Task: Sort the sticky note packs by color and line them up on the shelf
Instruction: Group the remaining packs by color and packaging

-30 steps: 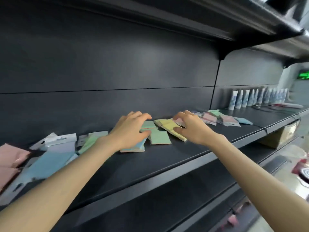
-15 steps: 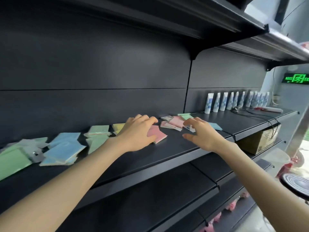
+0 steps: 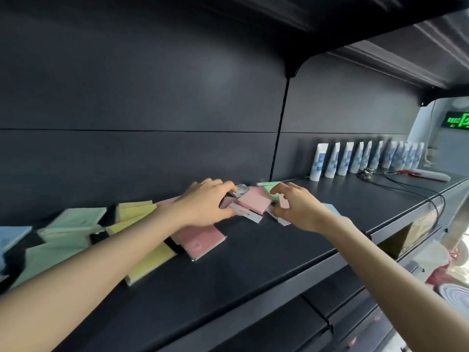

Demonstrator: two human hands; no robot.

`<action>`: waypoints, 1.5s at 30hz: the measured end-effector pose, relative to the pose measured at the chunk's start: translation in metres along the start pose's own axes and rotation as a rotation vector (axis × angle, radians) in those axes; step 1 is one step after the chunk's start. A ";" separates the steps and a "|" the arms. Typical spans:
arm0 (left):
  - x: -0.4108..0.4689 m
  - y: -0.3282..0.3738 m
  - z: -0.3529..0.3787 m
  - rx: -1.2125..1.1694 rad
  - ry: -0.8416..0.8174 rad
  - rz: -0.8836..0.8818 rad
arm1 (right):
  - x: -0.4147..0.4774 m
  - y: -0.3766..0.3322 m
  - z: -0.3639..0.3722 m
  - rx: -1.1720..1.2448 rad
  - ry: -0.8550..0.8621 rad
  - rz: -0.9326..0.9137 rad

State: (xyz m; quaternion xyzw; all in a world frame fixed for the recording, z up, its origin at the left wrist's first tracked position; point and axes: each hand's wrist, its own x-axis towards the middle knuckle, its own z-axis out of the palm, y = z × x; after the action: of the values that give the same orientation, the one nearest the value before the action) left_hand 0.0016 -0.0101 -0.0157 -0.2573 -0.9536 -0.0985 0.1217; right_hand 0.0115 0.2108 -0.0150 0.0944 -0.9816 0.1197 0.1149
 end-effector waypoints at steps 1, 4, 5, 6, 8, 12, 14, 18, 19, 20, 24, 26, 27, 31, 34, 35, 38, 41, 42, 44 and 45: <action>0.012 -0.005 0.005 0.002 -0.017 -0.013 | 0.012 0.007 0.005 -0.001 -0.011 0.007; 0.043 -0.016 0.018 -0.033 -0.063 -0.066 | 0.047 0.023 0.020 0.016 -0.038 -0.008; 0.051 -0.019 0.023 -0.042 -0.080 -0.082 | 0.056 0.028 0.024 0.028 -0.060 -0.018; 0.058 -0.021 0.027 -0.045 -0.098 -0.094 | 0.065 0.032 0.028 0.039 -0.083 -0.030; 0.071 -0.024 0.034 -0.058 -0.133 -0.117 | 0.082 0.040 0.036 0.057 -0.121 -0.049; 0.089 -0.028 0.049 -0.079 -0.195 -0.191 | 0.110 0.056 0.048 0.051 -0.196 -0.119; 0.094 -0.029 0.055 -0.089 -0.224 -0.262 | 0.121 0.060 0.051 0.057 -0.225 -0.164; 0.100 -0.027 0.064 -0.190 -0.271 -0.438 | 0.133 0.066 0.054 0.177 -0.309 -0.252; 0.103 -0.024 0.066 -0.196 -0.285 -0.468 | 0.136 0.069 0.054 0.205 -0.333 -0.278; 0.105 -0.021 0.069 -0.190 -0.295 -0.493 | 0.139 0.072 0.054 0.221 -0.351 -0.302; 0.111 -0.009 0.079 -0.218 -0.231 -0.584 | 0.149 0.080 0.063 0.288 -0.372 -0.378; 0.111 -0.005 0.082 -0.292 -0.166 -0.639 | 0.152 0.082 0.068 0.334 -0.365 -0.378; 0.111 -0.003 0.082 -0.328 -0.132 -0.660 | 0.153 0.083 0.069 0.364 -0.367 -0.369; 0.115 0.010 0.079 -0.380 0.025 -0.669 | 0.155 0.086 0.068 0.499 -0.387 -0.344; 0.115 0.014 0.078 -0.435 0.147 -0.684 | 0.154 0.089 0.068 0.577 -0.351 -0.329; 0.115 0.014 0.078 -0.472 0.177 -0.702 | 0.154 0.089 0.067 0.606 -0.342 -0.324; 0.111 0.015 0.076 -0.576 0.272 -0.765 | 0.153 0.090 0.065 0.722 -0.331 -0.309; 0.108 0.018 0.073 -0.601 0.342 -0.723 | 0.150 0.088 0.064 0.794 -0.299 -0.319; 0.106 0.019 0.072 -0.608 0.363 -0.703 | 0.149 0.088 0.063 0.809 -0.282 -0.332; 0.102 0.023 0.071 -0.649 0.410 -0.690 | 0.147 0.088 0.060 0.829 -0.245 -0.362; 0.099 0.025 0.070 -0.677 0.432 -0.690 | 0.147 0.088 0.059 0.834 -0.232 -0.371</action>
State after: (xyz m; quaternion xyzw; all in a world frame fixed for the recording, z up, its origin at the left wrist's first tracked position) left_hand -0.0809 0.0745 -0.0514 0.0725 -0.8510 -0.4858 0.1860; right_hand -0.1592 0.2559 -0.0534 0.3193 -0.8225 0.4701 -0.0236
